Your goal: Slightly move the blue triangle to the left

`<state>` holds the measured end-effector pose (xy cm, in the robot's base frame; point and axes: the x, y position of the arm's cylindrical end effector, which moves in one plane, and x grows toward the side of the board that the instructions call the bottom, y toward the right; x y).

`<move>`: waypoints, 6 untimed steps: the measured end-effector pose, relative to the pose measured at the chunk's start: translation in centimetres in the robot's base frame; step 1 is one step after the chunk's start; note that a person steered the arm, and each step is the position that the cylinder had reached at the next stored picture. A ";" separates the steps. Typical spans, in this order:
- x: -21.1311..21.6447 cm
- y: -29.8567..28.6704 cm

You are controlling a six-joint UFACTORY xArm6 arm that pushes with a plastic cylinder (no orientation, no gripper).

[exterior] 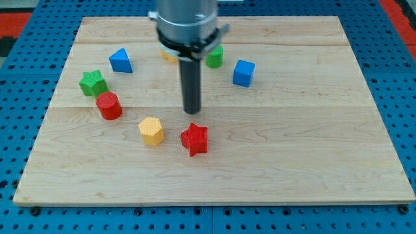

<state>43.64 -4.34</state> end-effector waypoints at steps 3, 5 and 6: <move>-8.9 -7.1; -8.9 -11.2; -7.5 -7.9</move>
